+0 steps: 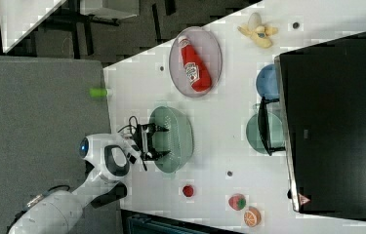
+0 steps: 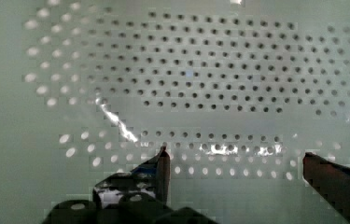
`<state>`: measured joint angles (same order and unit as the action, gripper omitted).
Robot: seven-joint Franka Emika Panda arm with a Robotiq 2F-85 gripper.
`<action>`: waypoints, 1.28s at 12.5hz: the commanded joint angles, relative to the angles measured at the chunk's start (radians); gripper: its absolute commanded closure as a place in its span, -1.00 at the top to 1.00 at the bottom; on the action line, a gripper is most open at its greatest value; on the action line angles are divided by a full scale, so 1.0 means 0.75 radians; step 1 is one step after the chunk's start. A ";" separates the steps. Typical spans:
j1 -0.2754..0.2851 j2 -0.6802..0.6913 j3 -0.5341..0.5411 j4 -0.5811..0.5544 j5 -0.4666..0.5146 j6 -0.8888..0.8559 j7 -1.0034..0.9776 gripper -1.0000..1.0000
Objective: Drag strainer right to left.
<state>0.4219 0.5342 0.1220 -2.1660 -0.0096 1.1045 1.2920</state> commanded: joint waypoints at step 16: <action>0.221 0.011 0.009 0.276 0.174 -0.205 0.057 1.00</action>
<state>0.5898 0.5991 0.1193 -1.9561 0.1292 0.9717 1.3623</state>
